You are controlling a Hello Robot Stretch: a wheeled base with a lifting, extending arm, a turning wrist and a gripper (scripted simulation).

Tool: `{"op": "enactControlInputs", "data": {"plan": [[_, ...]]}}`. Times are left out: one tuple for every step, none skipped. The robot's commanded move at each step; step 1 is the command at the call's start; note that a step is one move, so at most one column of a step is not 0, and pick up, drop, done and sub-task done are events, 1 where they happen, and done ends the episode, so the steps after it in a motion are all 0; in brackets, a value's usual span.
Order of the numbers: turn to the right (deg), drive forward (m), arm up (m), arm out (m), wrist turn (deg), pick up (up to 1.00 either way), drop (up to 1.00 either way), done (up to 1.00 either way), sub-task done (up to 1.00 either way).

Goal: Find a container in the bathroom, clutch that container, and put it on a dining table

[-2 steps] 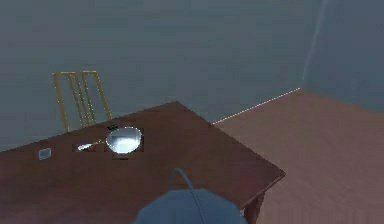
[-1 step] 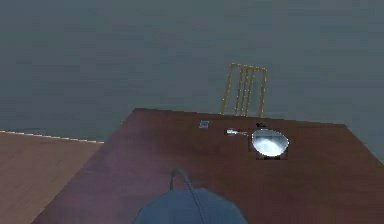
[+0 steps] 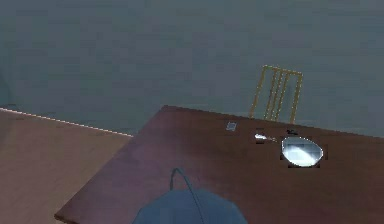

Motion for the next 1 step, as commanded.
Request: {"op": "enactControlInputs", "data": {"plan": [[45.0,0.00,0.00,0.00,0.0,0.00,0.00,0.00,0.00]]}}
